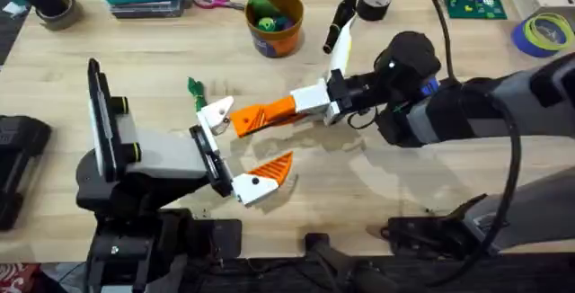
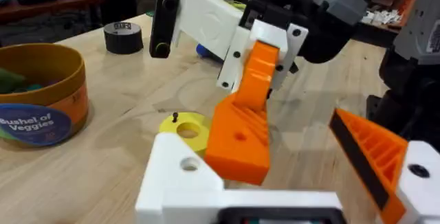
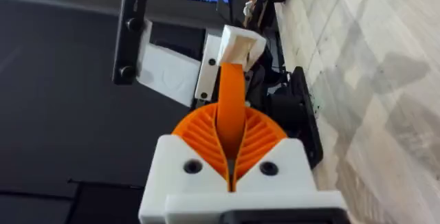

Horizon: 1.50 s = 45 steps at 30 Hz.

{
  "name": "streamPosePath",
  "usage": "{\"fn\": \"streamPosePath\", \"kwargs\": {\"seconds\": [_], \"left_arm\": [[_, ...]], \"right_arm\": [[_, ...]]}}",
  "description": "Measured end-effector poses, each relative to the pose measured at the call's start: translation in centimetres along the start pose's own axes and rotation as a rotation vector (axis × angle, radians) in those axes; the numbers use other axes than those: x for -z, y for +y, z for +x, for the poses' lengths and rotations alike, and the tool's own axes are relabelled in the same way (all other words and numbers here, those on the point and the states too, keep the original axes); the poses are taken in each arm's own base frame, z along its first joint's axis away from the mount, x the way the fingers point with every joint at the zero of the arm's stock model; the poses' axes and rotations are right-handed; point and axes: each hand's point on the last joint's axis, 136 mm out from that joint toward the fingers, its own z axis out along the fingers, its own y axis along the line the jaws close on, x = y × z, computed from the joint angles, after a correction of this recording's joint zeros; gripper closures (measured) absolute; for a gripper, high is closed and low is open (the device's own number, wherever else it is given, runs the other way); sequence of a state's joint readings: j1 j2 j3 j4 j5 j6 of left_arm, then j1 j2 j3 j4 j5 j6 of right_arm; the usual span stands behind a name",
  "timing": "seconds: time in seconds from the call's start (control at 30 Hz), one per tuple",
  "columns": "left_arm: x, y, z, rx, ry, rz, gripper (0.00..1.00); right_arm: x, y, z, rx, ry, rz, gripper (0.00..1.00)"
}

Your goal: Pick up the gripper from the table and insert it into the empty holder that is missing its gripper. Then pick up a screw, insert it into the mounting hole, and use the screwdriver to tighten it. Finally, clean up the table by picking up the vegetable and placing it into the bucket.

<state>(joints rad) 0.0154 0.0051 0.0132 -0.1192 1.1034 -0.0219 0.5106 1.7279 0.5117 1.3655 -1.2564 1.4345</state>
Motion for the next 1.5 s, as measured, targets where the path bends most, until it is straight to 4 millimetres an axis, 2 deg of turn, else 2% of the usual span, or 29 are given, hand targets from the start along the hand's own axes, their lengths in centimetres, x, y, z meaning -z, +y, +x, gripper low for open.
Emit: {"fn": "streamPosePath", "kwargs": {"seconds": [1.5], "left_arm": [[0.0,0.01,0.0,0.0,0.0,0.0,0.058]], "right_arm": [[-0.54,-0.69,-0.29,-0.069,-0.026,0.019,0.993]]}}
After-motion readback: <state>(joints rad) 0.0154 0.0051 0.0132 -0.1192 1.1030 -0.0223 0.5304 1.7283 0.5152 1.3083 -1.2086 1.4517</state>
